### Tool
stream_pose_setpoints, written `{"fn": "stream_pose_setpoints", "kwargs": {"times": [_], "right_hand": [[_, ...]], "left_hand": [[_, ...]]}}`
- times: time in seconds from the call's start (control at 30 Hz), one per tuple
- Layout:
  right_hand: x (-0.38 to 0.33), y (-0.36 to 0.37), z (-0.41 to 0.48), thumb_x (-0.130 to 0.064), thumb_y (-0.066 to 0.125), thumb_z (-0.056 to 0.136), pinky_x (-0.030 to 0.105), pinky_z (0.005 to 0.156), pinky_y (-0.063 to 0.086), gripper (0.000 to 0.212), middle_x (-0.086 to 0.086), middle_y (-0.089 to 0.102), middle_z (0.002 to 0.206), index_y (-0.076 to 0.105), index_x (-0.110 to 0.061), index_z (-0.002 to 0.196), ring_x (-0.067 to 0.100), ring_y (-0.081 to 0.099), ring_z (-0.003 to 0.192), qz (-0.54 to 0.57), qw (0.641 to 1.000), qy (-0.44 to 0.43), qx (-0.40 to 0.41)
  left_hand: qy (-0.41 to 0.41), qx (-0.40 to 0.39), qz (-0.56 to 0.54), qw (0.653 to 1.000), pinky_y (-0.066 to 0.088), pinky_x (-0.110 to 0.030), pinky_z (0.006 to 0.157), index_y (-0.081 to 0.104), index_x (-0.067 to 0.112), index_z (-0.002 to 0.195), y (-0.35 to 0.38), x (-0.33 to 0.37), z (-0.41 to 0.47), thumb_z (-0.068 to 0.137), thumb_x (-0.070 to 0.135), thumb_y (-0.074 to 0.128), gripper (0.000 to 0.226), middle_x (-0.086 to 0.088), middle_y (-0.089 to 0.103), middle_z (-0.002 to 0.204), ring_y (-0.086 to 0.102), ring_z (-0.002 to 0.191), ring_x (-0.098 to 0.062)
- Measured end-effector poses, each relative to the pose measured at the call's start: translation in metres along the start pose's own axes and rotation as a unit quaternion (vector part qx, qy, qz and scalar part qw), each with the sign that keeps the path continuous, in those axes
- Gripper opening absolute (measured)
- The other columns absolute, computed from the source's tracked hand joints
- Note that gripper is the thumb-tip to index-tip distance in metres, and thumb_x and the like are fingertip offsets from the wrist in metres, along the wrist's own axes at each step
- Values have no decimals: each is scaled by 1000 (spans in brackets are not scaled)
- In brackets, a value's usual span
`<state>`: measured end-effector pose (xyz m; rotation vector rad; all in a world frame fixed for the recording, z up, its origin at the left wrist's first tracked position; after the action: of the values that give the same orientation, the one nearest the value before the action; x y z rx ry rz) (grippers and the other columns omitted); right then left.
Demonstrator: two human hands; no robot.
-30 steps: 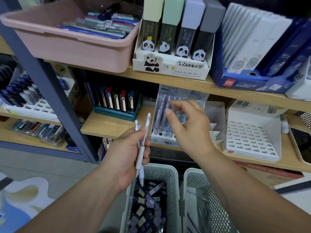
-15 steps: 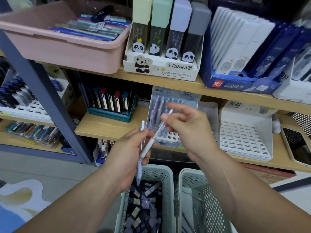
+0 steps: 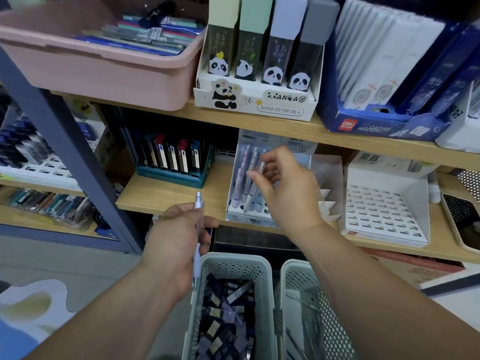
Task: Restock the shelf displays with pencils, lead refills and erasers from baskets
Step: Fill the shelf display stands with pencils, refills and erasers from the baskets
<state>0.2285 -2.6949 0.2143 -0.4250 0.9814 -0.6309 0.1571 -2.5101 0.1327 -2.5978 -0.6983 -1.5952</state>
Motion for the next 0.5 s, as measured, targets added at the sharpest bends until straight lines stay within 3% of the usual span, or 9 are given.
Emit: {"fn": "stream_pose_setpoints", "kwargs": {"times": [0.17,0.37,0.5], "right_hand": [[3,-2,5,-32,81,83,31,79,53,28,-2,67,93,65,-19,102,12,62,89,-26,999,-7,34],[-2,4,-1,-26,86,78,39,73,55,29,6,66,88,67,-13,95,27,66,86,-74,994,-53,58],[0,13,-3,-29,87,76,41,77,52,26,4,67,89,71,-13,90,29,61,90,-125,987,-98,33]], "left_hand": [[15,-15,-9,1000,38,-28,49,58,12,106,0,6,-4,102,8,49,11,-12,75,84,49,53,-14],[42,17,0,999,45,-29,51,67,17,99,-9,7,-2,99,13,57,11,1,57,60,52,56,-14],[31,2,-10,999,45,-28,50,68,16,99,-7,8,-6,100,11,56,12,-3,56,72,53,57,-14]]}}
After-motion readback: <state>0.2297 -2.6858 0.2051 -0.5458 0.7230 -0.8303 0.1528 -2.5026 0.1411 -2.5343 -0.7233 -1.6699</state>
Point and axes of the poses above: each hand's wrist, its own z-axis towards the middle knuckle, its own y-axis out of the palm, x = y × z, the point moved 7 cm from there along z, towards the middle knuckle
